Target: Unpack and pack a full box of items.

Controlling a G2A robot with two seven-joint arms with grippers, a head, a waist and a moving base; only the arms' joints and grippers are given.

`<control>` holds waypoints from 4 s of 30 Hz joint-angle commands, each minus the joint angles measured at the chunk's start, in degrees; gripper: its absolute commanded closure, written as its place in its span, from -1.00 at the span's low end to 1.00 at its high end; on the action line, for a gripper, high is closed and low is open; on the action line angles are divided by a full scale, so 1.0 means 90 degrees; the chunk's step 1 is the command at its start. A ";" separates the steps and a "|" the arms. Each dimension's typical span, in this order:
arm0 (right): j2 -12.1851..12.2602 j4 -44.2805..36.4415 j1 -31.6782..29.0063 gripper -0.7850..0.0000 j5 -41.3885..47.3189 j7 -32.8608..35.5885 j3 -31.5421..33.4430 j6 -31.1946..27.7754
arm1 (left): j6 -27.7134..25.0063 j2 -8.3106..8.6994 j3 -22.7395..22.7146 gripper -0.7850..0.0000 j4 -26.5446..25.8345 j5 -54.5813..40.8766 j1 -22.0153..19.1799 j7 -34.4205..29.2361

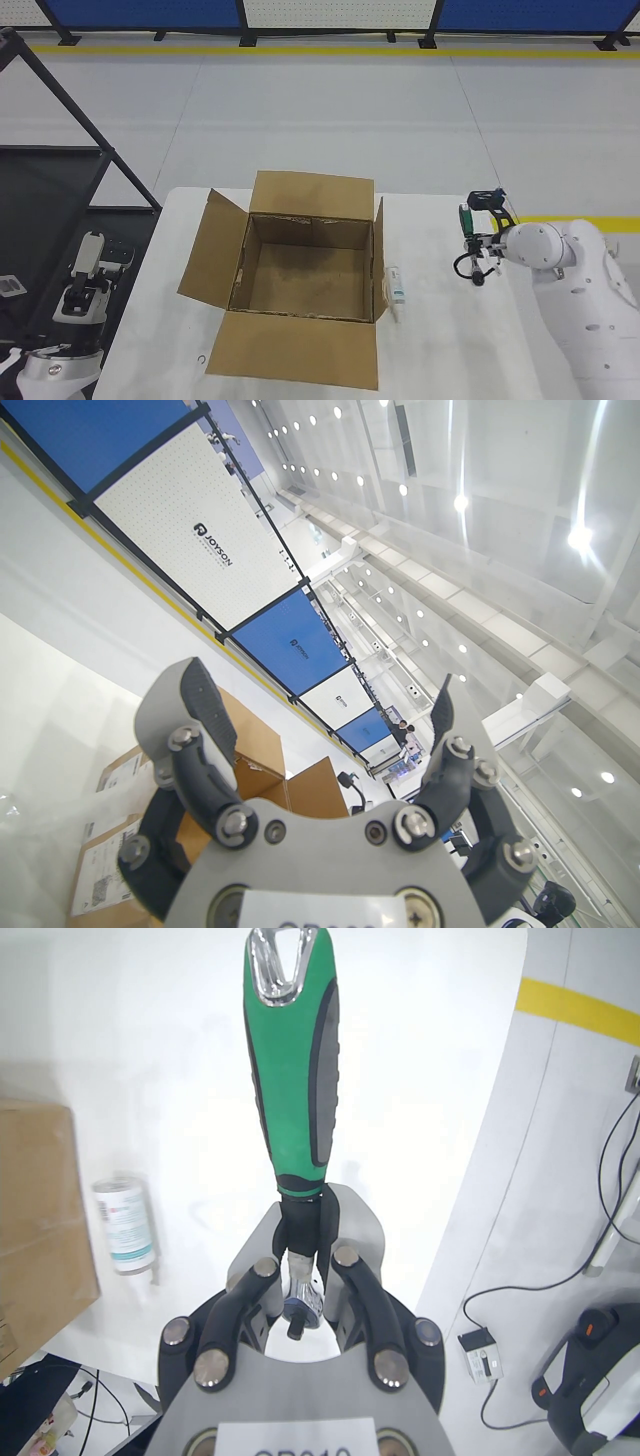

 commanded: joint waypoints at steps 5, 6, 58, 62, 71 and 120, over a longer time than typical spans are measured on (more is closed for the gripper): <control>0.0061 -0.2458 -0.0586 1.00 0.0086 0.0372 0.0204 0.0526 | 0.0000 0.0000 0.0000 -1.00 0.0000 0.0000 0.0000 0.0000; 0.0059 -0.2740 -0.0612 1.00 0.0089 0.0396 0.0166 0.0614 | 0.0000 0.0000 0.0000 -1.00 0.0000 0.0000 0.0000 0.0000; -0.3335 0.2307 0.4008 1.00 0.1577 -0.0361 -0.7102 0.1273 | -0.0873 0.0171 -0.1722 -1.00 0.1178 -0.1655 0.0233 -0.0961; -0.3670 0.3113 0.4031 1.00 0.1588 -0.0409 -0.7242 0.0961 | -0.0875 0.0177 -0.1737 -1.00 0.1194 -0.1688 0.0233 -0.0995; -0.4315 0.4741 0.3888 1.00 0.1676 -0.0391 -0.7447 0.0001 | -0.0875 0.0177 -0.1737 -1.00 0.1194 -0.1688 0.0233 -0.0995; -0.5377 0.6505 0.4199 0.44 0.1614 -0.0991 -0.6885 -0.0871 | -0.0875 0.0177 -0.1737 -1.00 0.1194 -0.1688 0.0233 -0.0995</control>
